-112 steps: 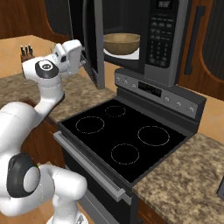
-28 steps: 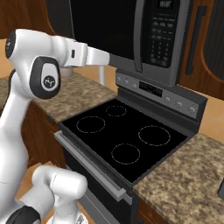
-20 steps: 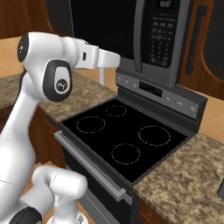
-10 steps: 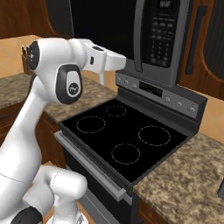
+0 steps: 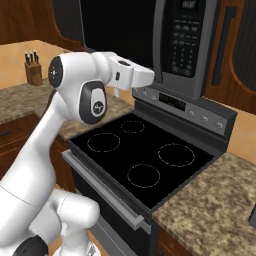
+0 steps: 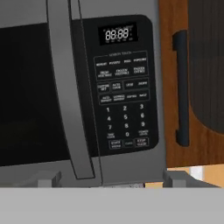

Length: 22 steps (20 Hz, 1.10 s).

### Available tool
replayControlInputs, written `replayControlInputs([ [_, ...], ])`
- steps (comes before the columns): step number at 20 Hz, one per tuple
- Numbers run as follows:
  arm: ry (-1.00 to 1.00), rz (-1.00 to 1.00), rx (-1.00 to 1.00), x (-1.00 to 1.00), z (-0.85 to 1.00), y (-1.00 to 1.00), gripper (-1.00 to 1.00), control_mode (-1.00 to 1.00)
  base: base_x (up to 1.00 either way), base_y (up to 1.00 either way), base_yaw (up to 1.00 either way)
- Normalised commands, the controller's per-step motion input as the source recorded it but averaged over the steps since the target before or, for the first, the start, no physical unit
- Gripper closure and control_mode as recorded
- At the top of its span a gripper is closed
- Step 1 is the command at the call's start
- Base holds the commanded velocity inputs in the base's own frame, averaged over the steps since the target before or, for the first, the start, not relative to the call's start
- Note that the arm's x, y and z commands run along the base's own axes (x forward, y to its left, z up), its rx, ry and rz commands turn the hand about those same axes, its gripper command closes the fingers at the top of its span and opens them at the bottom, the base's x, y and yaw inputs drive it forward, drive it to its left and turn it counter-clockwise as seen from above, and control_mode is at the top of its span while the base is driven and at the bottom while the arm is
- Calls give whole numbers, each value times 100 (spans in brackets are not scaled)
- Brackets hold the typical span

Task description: Pick the mushroom from the sink and place it in the bowl. Then pick the bowl and place it in the microwave. Then close the microwave door and press the start button.

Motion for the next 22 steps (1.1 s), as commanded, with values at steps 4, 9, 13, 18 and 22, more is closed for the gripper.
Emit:
replayControlInputs([
  [4, 0, 0, 0, 23, -14, -9, 100, -100, 0, 0, 0],
  [9, -2, 0, 0, 35, -15, -8, 100, -100, 0, 0, 0],
  [13, -5, 0, 0, 31, -2, -22, 100, -100, 0, 0, 0],
  [18, -4, 0, 0, 22, 0, -30, 100, -100, 0, 0, 0],
  [22, -2, 0, 0, 15, 0, -18, 100, -100, 0, 0, 0],
])
